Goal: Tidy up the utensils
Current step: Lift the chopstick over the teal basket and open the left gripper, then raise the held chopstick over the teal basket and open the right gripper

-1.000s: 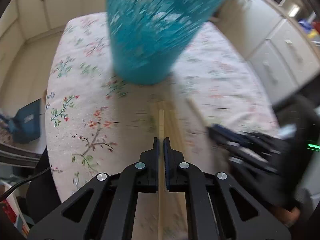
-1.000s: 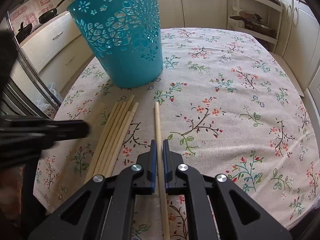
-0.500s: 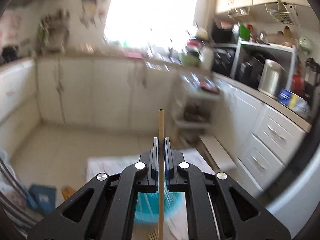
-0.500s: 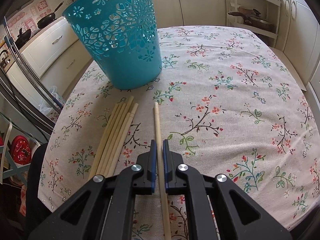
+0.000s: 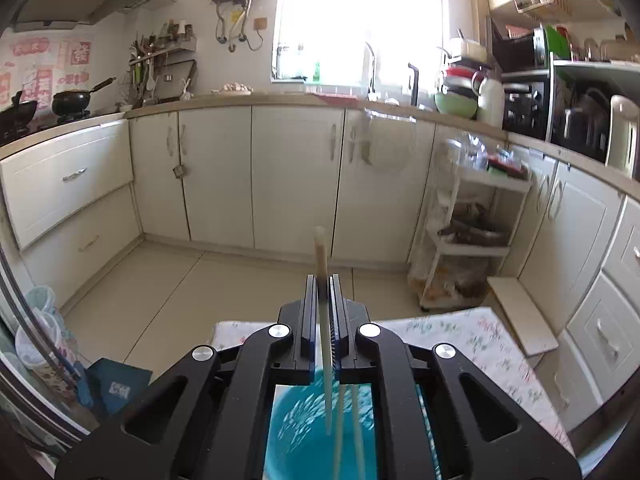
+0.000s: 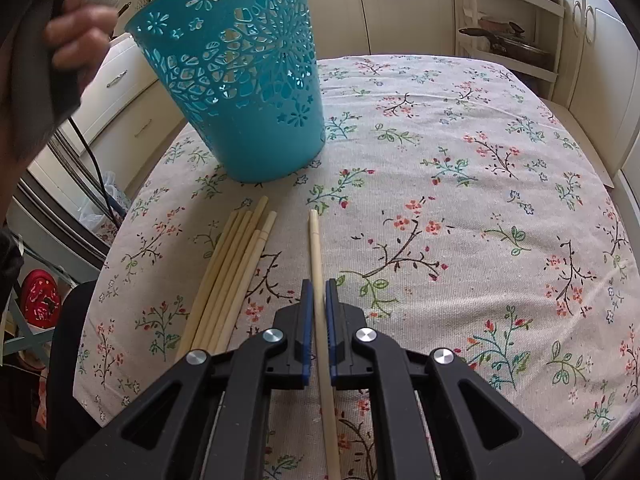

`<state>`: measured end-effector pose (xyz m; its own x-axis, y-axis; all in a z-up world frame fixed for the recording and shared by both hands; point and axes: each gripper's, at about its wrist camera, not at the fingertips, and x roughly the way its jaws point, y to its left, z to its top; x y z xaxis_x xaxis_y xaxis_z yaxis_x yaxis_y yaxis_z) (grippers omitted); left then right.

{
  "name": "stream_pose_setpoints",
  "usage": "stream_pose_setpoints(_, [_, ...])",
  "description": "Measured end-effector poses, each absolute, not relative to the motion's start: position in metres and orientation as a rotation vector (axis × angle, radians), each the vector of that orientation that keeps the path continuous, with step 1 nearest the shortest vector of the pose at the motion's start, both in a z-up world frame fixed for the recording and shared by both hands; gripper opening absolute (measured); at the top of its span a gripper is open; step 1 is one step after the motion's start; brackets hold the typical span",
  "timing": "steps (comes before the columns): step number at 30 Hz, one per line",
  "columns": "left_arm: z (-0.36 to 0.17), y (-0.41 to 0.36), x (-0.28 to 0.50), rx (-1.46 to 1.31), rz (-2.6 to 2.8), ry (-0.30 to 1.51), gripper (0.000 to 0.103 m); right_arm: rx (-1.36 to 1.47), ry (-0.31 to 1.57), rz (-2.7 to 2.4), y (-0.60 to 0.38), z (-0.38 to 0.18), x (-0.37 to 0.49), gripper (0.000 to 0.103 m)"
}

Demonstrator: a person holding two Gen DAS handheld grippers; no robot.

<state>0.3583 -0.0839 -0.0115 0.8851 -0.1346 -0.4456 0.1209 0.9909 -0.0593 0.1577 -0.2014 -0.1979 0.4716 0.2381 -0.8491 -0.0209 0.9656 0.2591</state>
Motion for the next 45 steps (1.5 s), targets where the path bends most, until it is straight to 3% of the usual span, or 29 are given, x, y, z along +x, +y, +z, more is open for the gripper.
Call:
stream_pose_setpoints(4, [-0.022, -0.073, 0.344, -0.033, -0.132, 0.482, 0.022, 0.221, 1.069, 0.161, -0.201, -0.198, 0.158, 0.007])
stream_pose_setpoints(6, [-0.023, -0.068, 0.332, -0.021, -0.135, 0.476, 0.038, 0.223, 1.069, 0.161, -0.201, -0.198, 0.157, 0.007])
stream_pose_setpoints(8, [-0.023, -0.063, 0.317, -0.012, -0.132, 0.462, 0.047, 0.223, 1.067, 0.168, -0.2, -0.198, 0.157, 0.011])
stream_pose_setpoints(12, [-0.025, -0.044, 0.279, -0.009, -0.127, 0.434, 0.06, 0.199, 1.058, 0.18, -0.195, -0.198, 0.153, 0.019])
stream_pose_setpoints(17, [-0.051, -0.02, 0.239, 0.016, -0.092, 0.449, 0.074, 0.186, 1.057, 0.171, -0.194, -0.197, 0.152, 0.019])
stream_pose_setpoints(20, [-0.095, -0.013, 0.234, 0.038, -0.094, 0.571, 0.075, 0.193, 1.059, 0.158, -0.197, -0.197, 0.149, 0.019])
stream_pose_setpoints(27, [-0.185, -0.019, 0.254, 0.078, -0.116, 0.86, 0.075, 0.108, 1.05, 0.134, -0.19, -0.196, 0.146, 0.006])
stream_pose_setpoints(45, [-0.198, -0.03, 0.267, 0.119, -0.123, 0.975, 0.09, 0.288, 0.875, 0.131, -0.216, -0.137, 0.123, 0.006])
